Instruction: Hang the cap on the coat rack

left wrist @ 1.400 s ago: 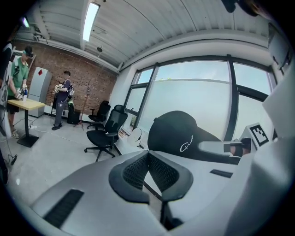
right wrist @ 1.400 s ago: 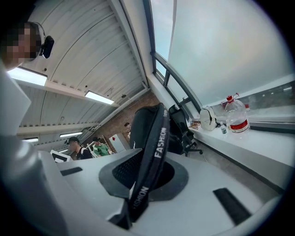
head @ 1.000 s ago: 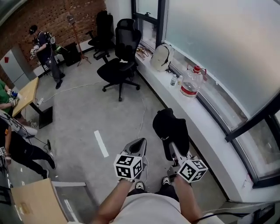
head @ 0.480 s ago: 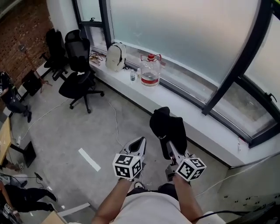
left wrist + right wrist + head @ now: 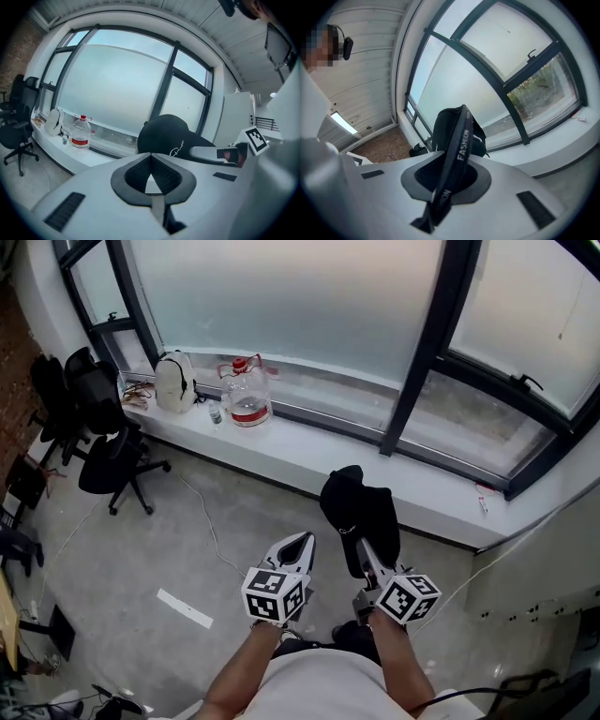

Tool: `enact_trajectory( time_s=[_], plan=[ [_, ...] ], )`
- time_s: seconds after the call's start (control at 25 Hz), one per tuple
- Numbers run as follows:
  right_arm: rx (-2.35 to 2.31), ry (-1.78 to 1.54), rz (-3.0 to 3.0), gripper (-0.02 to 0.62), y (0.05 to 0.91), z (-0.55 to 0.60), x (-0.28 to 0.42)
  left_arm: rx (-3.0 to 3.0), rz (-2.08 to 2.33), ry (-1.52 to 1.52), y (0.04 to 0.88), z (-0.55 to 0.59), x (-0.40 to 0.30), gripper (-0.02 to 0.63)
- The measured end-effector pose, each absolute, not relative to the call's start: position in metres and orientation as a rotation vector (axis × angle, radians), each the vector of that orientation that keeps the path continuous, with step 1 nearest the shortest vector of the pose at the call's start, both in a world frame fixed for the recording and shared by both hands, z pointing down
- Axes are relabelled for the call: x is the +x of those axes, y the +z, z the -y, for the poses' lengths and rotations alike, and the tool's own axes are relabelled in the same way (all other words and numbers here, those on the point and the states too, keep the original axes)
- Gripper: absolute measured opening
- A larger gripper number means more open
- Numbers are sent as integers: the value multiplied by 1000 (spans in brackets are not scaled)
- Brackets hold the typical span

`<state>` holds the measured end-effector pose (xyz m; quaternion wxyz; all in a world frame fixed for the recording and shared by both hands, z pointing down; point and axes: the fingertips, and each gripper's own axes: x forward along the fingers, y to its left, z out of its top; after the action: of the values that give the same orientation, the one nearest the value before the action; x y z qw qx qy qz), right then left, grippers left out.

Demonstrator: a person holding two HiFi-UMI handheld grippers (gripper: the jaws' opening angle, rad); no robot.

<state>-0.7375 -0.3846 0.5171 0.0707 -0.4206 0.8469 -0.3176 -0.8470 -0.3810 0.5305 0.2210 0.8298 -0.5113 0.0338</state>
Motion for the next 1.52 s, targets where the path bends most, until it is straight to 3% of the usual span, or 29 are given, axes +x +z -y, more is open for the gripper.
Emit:
enact_trajectory(
  time_s=[0.68, 1.04, 1.24, 1.52],
  plan=[
    [-1689, -877, -2086, 33, 517, 393, -428, 2561, 901, 244, 519, 442, -536, 3],
    [-1927, -779, -1792, 34, 522, 344, -275, 2704, 497, 360, 530, 417, -357, 4],
    [-2067, -719, -1581, 34, 524, 288, -228, 2752, 247, 392, 530, 377, -296, 3],
    [-2189, -641, -1351, 34, 518, 212, -212, 2786, -32, 432, 526, 308, -265, 4]
  ],
)
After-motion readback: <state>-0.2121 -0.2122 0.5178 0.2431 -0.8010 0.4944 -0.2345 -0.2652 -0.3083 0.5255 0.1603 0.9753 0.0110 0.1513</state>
